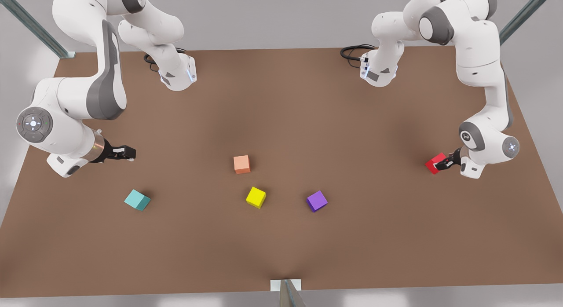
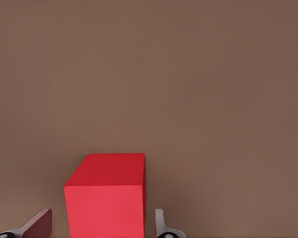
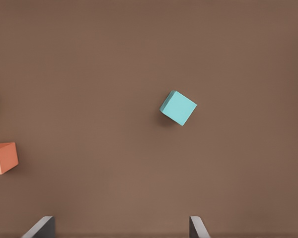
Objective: Pick up red wooden cube and pass to hand red wooden cube and place in blue wooden cube
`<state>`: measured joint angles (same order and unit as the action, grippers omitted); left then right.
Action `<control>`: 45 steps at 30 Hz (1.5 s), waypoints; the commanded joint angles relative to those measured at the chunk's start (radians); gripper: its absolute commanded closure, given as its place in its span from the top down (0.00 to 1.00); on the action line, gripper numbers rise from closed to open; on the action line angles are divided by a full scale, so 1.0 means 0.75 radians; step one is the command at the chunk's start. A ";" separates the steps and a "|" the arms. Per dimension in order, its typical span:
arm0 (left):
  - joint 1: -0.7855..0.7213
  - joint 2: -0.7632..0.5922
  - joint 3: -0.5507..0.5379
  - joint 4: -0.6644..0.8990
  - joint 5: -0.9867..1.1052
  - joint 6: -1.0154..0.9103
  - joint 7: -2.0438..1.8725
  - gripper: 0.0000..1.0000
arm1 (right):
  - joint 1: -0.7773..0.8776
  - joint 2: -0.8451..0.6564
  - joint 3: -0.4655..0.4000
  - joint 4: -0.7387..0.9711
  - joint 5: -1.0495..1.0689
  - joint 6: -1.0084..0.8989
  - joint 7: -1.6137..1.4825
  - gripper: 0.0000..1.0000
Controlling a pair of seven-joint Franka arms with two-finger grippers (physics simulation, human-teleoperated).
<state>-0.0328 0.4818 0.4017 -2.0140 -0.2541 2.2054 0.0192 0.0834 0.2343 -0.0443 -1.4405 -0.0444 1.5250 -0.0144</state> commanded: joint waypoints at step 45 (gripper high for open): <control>0.046 0.708 -1.155 1.080 -1.019 -0.595 0.226 0.59 | 0.269 0.984 0.227 0.327 1.755 0.642 -1.916 1.00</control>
<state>0.0020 1.0114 -0.4595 -1.2044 -0.9785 1.7193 -0.0408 0.2783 0.9691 0.1251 -1.1931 1.1968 1.8855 -0.9064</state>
